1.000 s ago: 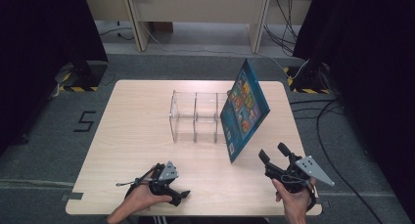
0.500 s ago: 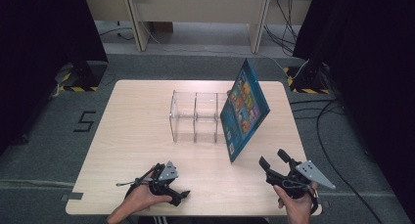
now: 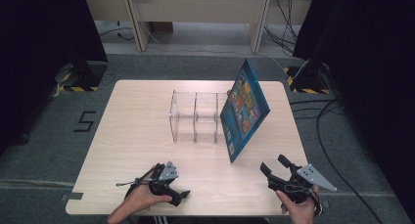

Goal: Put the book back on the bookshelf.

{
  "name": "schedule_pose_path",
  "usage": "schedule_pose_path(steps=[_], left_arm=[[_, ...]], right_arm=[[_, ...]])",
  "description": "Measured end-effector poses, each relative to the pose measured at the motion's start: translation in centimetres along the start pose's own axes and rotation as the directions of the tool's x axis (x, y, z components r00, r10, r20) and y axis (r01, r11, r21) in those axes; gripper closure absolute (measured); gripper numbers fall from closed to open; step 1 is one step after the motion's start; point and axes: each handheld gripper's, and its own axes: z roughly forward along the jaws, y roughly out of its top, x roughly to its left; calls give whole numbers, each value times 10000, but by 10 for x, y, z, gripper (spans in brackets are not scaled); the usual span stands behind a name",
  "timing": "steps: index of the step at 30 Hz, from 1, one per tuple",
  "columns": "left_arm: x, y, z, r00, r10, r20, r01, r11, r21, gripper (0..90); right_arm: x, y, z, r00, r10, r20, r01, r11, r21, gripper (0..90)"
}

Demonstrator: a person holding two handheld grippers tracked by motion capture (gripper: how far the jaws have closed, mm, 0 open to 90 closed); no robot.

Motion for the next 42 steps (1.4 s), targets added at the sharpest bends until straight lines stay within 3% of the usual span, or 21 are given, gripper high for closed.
schedule_pose_path(steps=[18,31,34,42], left_arm=[[0,0,0,10000,-1,3,1,10000,-2,0],[0,0,0,10000,-1,-3,1,10000,-6,0],[0,0,0,10000,-3,-6,3,10000,-4,0],[0,0,0,10000,-7,-11,7,10000,-1,0]], right_arm=[[-1,-8,-2,9999,140,-55,-136,9978,648,160],[1,-14,-1,9988,-352,-333,396,9889,1432,157],[2,-17,-1,9988,-328,-369,390,9822,1835,157],[7,-25,-1,9884,-1401,-592,1515,9434,2951,158]])
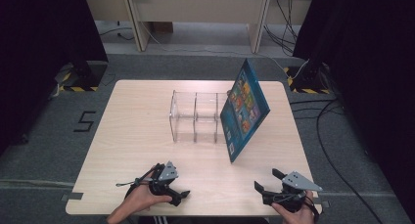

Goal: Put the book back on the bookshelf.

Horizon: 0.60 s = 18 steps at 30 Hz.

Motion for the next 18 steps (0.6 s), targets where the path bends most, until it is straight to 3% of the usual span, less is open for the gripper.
schedule_pose_path(steps=[4,7,18], left_arm=[[0,0,0,10000,2,-1,-2,10000,1,0],[0,0,0,10000,0,-1,0,10000,0,0],[0,0,0,10000,5,5,-5,10000,10,0]], right_arm=[[0,-3,-2,9996,252,-89,-250,9994,227,160],[-2,-7,-2,9997,216,117,-224,9971,725,162],[-6,-17,-2,9992,-9,410,-83,9749,2223,165]])
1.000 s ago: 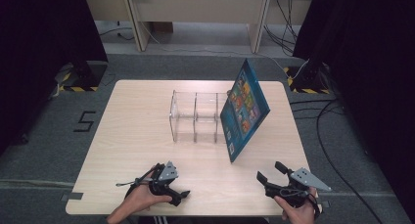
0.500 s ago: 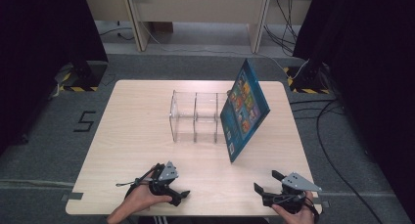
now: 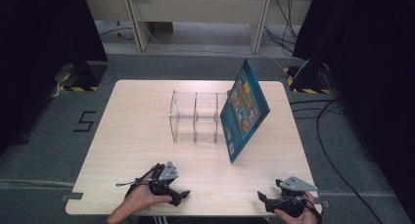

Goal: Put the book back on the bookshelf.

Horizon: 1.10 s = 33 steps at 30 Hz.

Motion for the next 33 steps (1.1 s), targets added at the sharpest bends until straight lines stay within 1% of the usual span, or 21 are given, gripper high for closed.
schedule_pose_path(steps=[1,2,5,9,11,13,14,17,20,33], left_arm=[[0,0,0,10000,-2,-1,2,10000,-2,0],[0,0,0,10000,-1,0,1,10000,0,0],[0,0,0,10000,15,-1,-15,10000,14,0],[0,0,0,10000,2,-1,-2,10000,4,0],[0,0,0,10000,3,-2,-3,10000,4,0],[0,0,0,10000,5,-2,-5,10000,6,0],[0,0,0,10000,4,-2,-4,10000,6,0],[0,0,0,10000,6,-2,-6,10000,7,0],[0,0,0,10000,-5,0,5,10000,3,0],[0,0,0,10000,-5,-7,5,10000,-3,0]], right_arm=[[0,0,0,10000,36,6,-36,10000,73,165],[0,-1,0,10000,-65,23,64,9999,130,165],[1,-2,1,9999,-101,22,101,9993,360,165],[1,-4,2,9992,-355,198,340,9971,687,165],[1,-6,2,9986,-450,266,424,9947,932,165],[2,-7,4,9968,-706,379,651,9894,1302,156],[3,-8,4,9941,-990,453,923,9869,1324,156],[4,-9,5,9948,-927,433,865,9882,1267,148],[3,-10,5,9938,-1066,328,1018,9872,1229,135],[2,-9,5,9930,-1162,210,1128,9860,1229,130]])
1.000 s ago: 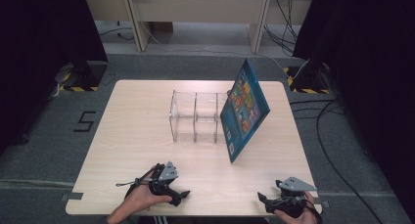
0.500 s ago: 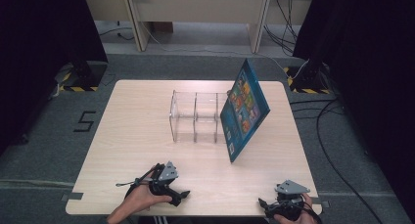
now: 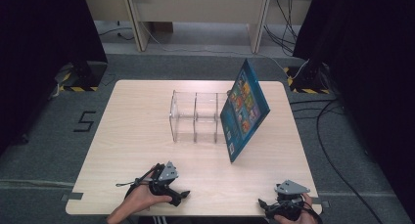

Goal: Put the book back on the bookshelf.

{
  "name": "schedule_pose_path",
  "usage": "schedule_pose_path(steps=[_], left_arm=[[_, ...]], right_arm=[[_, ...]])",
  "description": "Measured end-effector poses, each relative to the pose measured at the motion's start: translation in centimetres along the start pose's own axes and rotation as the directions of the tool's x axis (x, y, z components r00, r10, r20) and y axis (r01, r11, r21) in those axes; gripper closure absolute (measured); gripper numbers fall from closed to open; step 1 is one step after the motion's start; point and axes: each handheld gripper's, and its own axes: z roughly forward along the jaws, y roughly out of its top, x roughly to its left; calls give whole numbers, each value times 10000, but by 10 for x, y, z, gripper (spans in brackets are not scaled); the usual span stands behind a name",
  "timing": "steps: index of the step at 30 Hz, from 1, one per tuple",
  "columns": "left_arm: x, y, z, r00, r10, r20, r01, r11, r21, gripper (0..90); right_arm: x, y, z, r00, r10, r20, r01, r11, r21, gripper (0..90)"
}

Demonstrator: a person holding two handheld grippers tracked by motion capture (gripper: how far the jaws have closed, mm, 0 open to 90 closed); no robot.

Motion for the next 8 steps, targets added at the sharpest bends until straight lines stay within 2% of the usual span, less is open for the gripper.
schedule_pose_path(steps=[8], left_arm=[[0,0,0,10000,9,1,-9,10000,7,0]], right_arm=[[0,0,0,10000,3,-5,-3,10000,-1,130]])
